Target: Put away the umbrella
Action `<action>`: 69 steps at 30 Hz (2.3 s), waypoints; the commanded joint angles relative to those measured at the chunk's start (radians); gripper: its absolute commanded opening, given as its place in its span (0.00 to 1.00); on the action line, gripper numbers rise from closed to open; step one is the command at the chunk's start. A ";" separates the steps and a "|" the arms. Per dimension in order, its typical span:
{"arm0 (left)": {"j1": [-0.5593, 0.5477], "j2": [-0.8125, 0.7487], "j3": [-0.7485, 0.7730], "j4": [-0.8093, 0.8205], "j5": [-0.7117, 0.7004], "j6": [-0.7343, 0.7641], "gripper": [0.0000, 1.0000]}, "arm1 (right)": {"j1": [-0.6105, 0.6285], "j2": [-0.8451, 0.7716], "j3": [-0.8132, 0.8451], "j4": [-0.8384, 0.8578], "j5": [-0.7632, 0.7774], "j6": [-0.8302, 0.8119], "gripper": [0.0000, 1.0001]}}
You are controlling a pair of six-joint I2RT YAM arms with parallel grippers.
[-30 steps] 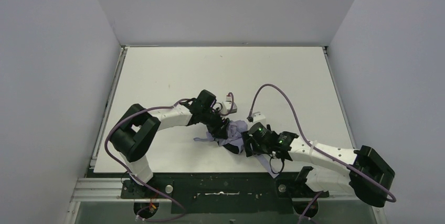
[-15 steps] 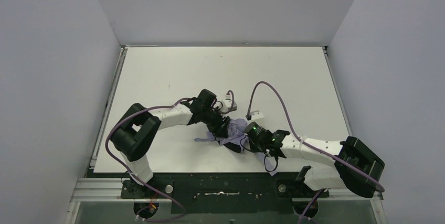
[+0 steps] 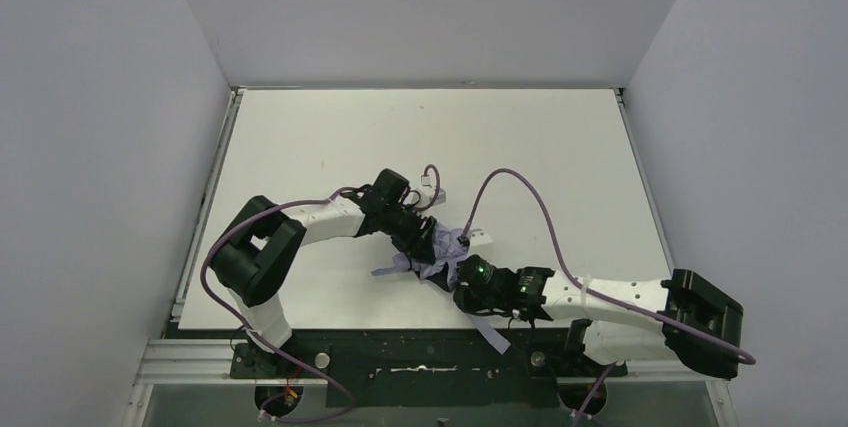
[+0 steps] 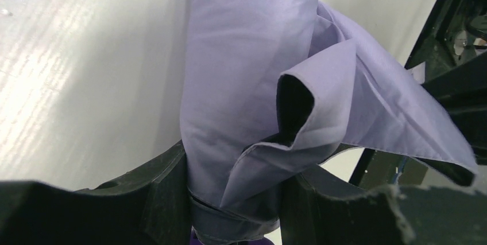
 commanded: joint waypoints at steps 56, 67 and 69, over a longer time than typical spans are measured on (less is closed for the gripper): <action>-0.082 -0.102 -0.063 0.135 -0.363 0.352 0.00 | 0.081 -0.478 0.118 -0.532 0.263 0.032 0.48; -0.183 -0.114 -0.137 0.248 -0.517 0.469 0.00 | -0.439 -0.345 0.285 -0.313 0.265 -0.433 0.62; -0.206 -0.122 -0.166 0.277 -0.550 0.501 0.00 | -0.525 -0.307 0.284 -0.175 0.141 -0.552 0.65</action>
